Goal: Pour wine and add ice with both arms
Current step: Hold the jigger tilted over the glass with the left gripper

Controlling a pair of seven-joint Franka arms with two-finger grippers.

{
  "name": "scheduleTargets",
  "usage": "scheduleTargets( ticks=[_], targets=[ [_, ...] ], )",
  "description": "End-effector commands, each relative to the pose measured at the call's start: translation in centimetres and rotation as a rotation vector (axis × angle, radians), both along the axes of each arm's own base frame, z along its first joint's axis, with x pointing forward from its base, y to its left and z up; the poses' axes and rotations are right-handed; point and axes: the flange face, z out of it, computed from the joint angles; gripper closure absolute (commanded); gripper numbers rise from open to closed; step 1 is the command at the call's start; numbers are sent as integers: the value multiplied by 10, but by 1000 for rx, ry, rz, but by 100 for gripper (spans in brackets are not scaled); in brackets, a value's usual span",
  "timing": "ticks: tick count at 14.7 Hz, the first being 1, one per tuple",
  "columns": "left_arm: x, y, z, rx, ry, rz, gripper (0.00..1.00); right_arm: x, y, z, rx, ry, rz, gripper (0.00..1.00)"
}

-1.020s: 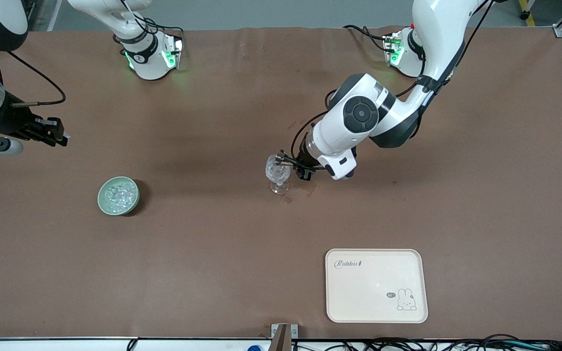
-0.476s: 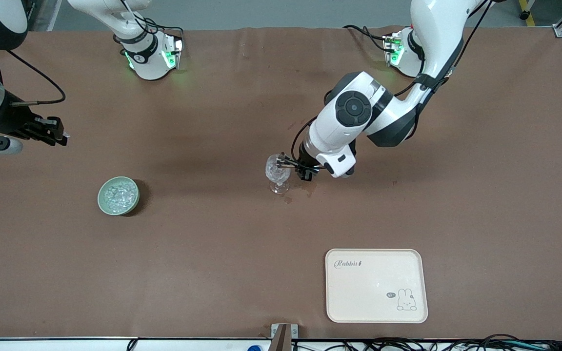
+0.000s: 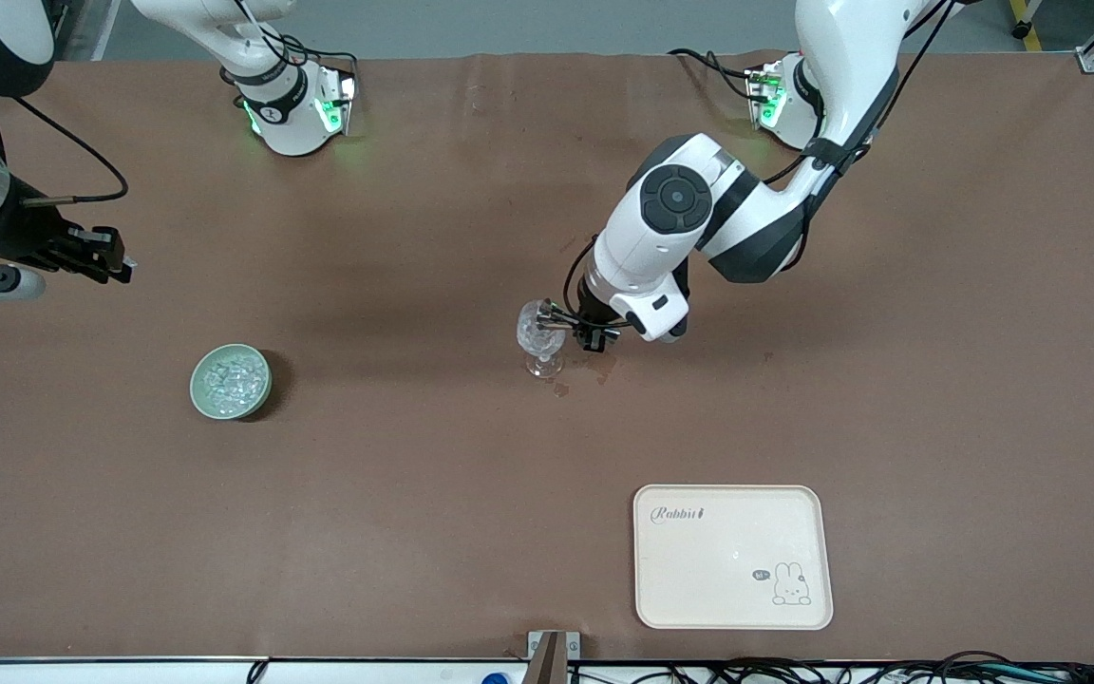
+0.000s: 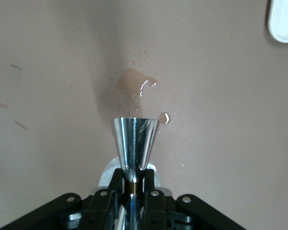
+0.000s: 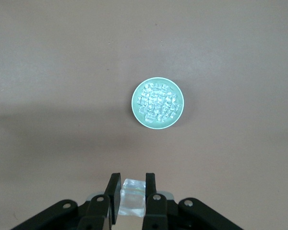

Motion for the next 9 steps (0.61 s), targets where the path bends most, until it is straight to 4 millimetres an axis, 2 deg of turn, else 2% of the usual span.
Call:
scheduleTargets(
  ticks=[1, 9],
  targets=[
    [-5, -8, 12, 34, -31, 5, 100, -12, 0, 1, -8, 0, 9, 94],
    [-14, -14, 13, 108, -52, -49, 100, -11, 0, -1, -8, -3, 9, 94]
  ],
)
